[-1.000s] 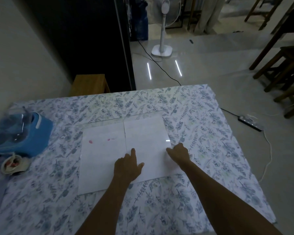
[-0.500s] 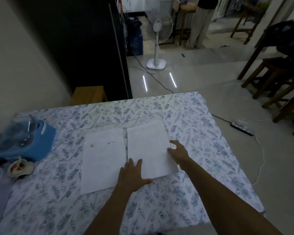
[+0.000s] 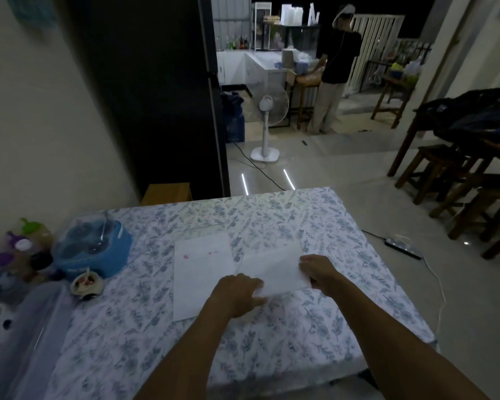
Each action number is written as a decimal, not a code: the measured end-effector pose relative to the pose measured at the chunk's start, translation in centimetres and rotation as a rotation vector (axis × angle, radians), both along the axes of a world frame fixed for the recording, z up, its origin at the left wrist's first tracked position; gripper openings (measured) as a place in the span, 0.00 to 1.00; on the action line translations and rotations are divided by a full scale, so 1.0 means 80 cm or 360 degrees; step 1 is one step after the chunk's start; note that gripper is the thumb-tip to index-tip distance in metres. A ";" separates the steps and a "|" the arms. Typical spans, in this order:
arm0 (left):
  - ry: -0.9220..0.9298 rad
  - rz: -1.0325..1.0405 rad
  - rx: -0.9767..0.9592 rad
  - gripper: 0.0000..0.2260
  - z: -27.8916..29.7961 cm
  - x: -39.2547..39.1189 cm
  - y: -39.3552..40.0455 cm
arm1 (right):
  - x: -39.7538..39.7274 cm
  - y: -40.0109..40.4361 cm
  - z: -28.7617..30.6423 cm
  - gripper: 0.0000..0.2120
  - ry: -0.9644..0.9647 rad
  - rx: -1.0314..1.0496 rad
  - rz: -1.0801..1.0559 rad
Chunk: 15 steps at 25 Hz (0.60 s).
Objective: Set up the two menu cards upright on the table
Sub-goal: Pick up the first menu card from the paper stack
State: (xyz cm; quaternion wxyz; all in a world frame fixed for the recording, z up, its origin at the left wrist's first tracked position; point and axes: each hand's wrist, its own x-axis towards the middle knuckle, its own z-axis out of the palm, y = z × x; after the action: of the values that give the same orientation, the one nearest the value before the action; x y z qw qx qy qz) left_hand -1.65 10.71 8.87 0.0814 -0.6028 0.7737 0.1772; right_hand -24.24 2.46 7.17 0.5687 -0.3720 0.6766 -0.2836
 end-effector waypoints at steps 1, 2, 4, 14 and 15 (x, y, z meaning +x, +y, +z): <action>0.0009 -0.0007 -0.0012 0.26 0.014 0.004 0.002 | 0.001 0.005 0.012 0.10 -0.0050 0.0005 -0.0041; 0.0026 -0.0007 -0.0033 0.25 0.028 0.008 0.002 | 0.001 0.007 0.022 0.08 -0.0115 0.0016 -0.0076; 0.0105 0.0006 -0.0111 0.21 0.057 0.013 -0.004 | -0.002 0.004 0.037 0.06 -0.0240 0.0042 -0.0098; 0.0047 -0.0047 -0.0489 0.24 0.087 -0.006 -0.146 | -0.031 -0.104 0.003 0.12 0.0322 -0.0147 0.0276; 0.0014 -0.0065 -0.0522 0.23 0.082 -0.011 -0.163 | -0.030 -0.121 -0.002 0.12 0.0392 -0.0185 0.0308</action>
State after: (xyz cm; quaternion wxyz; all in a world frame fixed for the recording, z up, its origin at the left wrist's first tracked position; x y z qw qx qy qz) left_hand -2.49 -2.32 15.45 -0.0179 -0.5913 0.8047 0.0493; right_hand -26.68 -7.23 7.00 0.4837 -0.4997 0.6846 -0.2186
